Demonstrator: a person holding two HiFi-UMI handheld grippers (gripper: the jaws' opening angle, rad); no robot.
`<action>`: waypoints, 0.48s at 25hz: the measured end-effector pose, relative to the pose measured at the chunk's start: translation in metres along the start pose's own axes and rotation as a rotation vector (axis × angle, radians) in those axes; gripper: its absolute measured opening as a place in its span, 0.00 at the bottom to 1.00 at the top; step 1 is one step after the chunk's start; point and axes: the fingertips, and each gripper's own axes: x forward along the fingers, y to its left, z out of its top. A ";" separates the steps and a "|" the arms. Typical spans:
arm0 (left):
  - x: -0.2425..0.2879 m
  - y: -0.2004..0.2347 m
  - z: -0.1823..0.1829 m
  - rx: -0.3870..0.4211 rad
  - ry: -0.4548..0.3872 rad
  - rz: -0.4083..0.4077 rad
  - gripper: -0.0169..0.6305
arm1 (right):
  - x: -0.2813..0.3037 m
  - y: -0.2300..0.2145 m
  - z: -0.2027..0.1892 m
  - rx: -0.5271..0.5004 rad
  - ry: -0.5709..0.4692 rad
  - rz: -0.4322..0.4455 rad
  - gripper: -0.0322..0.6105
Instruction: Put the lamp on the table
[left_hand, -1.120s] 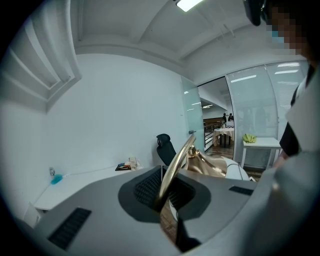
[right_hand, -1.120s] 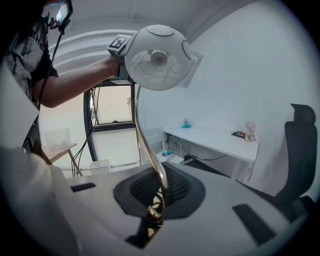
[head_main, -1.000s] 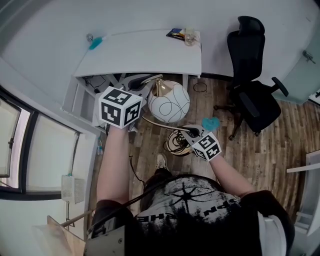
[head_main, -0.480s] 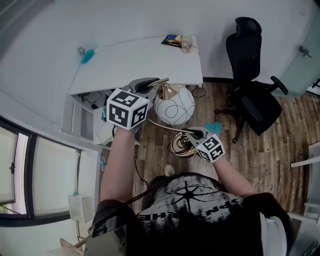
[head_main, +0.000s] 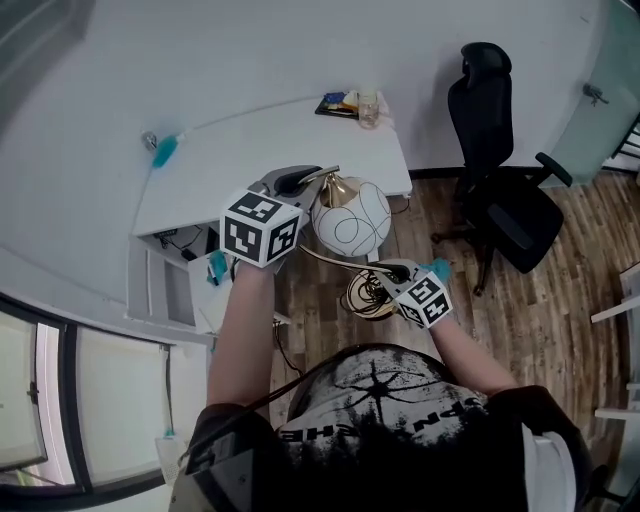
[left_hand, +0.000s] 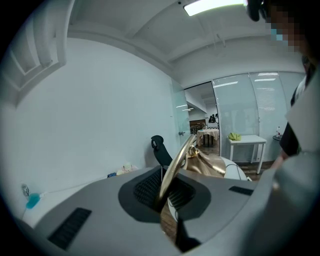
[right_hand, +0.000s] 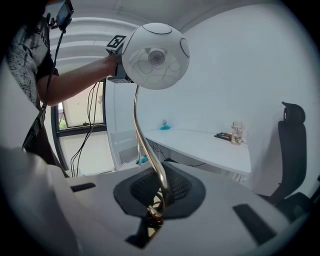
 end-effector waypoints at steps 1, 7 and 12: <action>0.001 0.006 0.000 0.005 -0.003 -0.008 0.05 | 0.006 -0.001 0.002 0.001 -0.002 -0.009 0.08; 0.006 0.033 -0.004 0.024 -0.021 -0.044 0.05 | 0.035 -0.008 0.010 0.008 -0.002 -0.046 0.08; 0.005 0.050 -0.005 0.032 -0.020 -0.052 0.05 | 0.050 -0.005 0.017 0.022 0.001 -0.051 0.08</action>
